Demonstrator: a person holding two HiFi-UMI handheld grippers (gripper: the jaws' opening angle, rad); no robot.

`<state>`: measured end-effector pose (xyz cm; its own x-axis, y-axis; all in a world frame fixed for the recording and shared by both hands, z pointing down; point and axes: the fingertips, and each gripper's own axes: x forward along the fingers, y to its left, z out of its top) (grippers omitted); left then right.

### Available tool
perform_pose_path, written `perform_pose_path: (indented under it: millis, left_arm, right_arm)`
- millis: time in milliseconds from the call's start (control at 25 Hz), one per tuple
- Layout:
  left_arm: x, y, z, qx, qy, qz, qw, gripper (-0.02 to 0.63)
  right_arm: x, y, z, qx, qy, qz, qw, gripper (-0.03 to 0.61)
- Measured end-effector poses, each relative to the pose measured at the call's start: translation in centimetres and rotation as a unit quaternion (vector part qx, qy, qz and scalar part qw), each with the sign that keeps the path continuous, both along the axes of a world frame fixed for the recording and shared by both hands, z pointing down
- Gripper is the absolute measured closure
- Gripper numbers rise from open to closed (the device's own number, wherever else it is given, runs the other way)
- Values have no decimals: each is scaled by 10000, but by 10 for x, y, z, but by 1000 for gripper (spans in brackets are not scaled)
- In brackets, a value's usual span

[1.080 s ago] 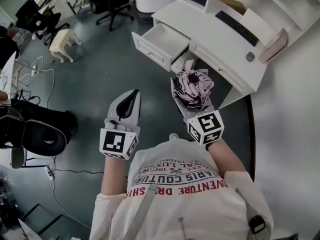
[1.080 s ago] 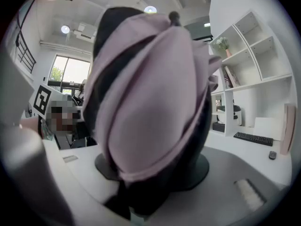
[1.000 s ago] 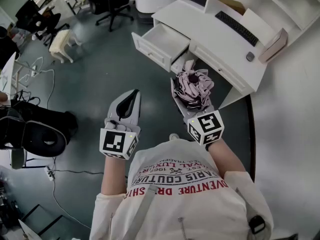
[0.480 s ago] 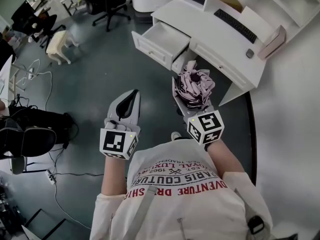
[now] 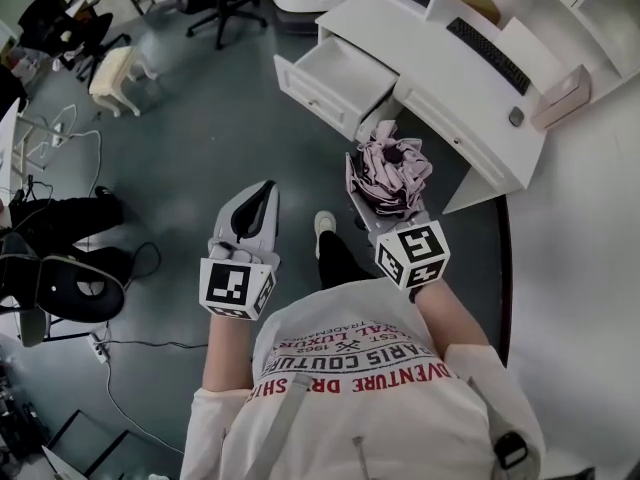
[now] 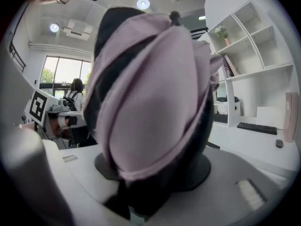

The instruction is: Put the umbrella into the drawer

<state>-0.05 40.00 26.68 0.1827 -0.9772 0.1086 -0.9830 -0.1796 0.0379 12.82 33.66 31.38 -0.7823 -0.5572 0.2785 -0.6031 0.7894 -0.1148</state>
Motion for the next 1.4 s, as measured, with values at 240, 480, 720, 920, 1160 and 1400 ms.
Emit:
perform_pose_path:
  millis: [240, 480, 720, 920, 1160, 1400]
  left_arm:
    - [-33, -77, 20, -155, -99, -65, 9998, 607]
    - [-66, -185, 21, -211, -59, -106, 9997, 607]
    - [-83, -281, 22, -224, 32, 3, 9997, 607]
    - [-82, -335, 23, -270, 80, 219, 9994, 607]
    - [-87, -389, 34, -366, 81, 489, 9981, 607]
    - [-99, -458, 53, -569, 104, 1262, 9903, 607]
  right_arm:
    - [-42, -80, 26, -249, 48, -125, 9996, 376]
    - [-70, -191, 30, -203, 171, -29, 9996, 376]
    - [-75, -279, 34, -193, 159, 214, 9995, 374]
    - [-69, -327, 38, -249, 207, 430, 9986, 374]
    - [-77, -363, 55, -329, 359, 521, 9975, 374]
    - [-97, -408, 82, -634, 524, 983, 9918, 373]
